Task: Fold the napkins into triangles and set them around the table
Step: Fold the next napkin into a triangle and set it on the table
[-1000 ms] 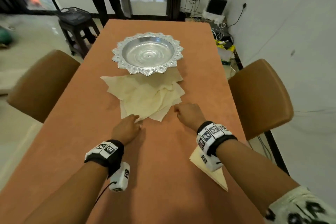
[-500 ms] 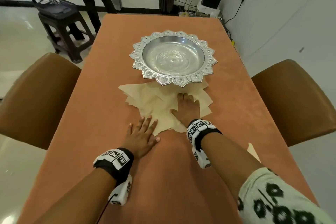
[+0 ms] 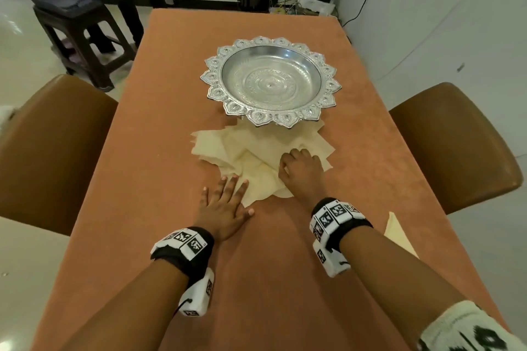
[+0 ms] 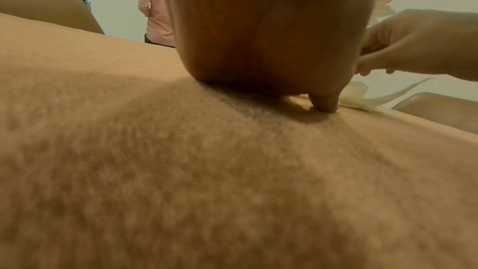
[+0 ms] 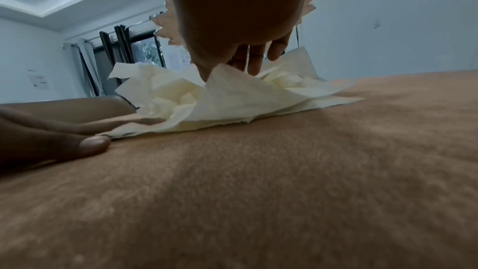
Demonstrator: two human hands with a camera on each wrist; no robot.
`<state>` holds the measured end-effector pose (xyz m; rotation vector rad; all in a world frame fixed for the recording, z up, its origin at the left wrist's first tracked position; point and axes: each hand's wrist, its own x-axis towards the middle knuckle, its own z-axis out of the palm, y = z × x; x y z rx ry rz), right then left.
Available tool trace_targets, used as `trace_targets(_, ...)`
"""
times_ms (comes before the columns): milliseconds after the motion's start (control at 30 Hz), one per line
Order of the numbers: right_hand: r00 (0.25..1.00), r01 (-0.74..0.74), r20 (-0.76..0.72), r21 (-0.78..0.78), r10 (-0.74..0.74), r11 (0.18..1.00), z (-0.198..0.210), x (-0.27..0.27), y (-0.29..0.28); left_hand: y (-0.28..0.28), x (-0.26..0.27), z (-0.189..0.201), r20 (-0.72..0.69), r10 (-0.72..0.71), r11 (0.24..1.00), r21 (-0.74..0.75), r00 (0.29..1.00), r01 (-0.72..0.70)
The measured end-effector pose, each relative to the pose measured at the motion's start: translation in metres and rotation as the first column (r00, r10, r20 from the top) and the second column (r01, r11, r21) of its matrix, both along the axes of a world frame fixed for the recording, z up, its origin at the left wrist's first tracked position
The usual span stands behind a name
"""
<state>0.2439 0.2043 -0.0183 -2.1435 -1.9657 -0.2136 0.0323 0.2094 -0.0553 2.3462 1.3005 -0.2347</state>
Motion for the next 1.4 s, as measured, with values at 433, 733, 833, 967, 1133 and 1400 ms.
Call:
trace_targets(433,0.995,0.087,0.078,-0.279,-0.068,0.956,0.010,-0.005,0.040,0.002,0.000,0.004,-0.022,0.005,0.999,-0.034,1.000,-0.006)
trace_targets(733,0.999,0.024,-0.033,-0.099,-0.028,0.995,0.042,0.022,0.003,0.002,0.001,0.008,-0.034,-0.006,0.999,-0.048,0.999,0.004)
trace_targets(833,0.997,0.038,-0.072,0.012,-0.037,0.999,0.053,0.030,-0.014,0.002,0.001,0.010,-0.047,-0.004,0.998,-0.058,0.999,0.001)
trace_targets(967,0.990,0.096,-0.106,0.054,-0.090,0.994,0.070,0.040,-0.027,0.001,0.002,0.013,-0.044,0.004,0.997,-0.072,0.999,-0.007)
trace_targets(1133,0.988,0.094,-0.124,0.044,-0.088,0.995,0.091,0.042,-0.035,0.010,-0.001,0.023,0.006,0.027,0.992,-0.127,1.000,-0.026)
trace_targets(1400,0.992,0.059,-0.112,0.042,-0.054,0.997,0.100,0.041,-0.055,0.037,0.015,0.080,0.601,0.660,0.747,-0.587,0.451,-0.312)
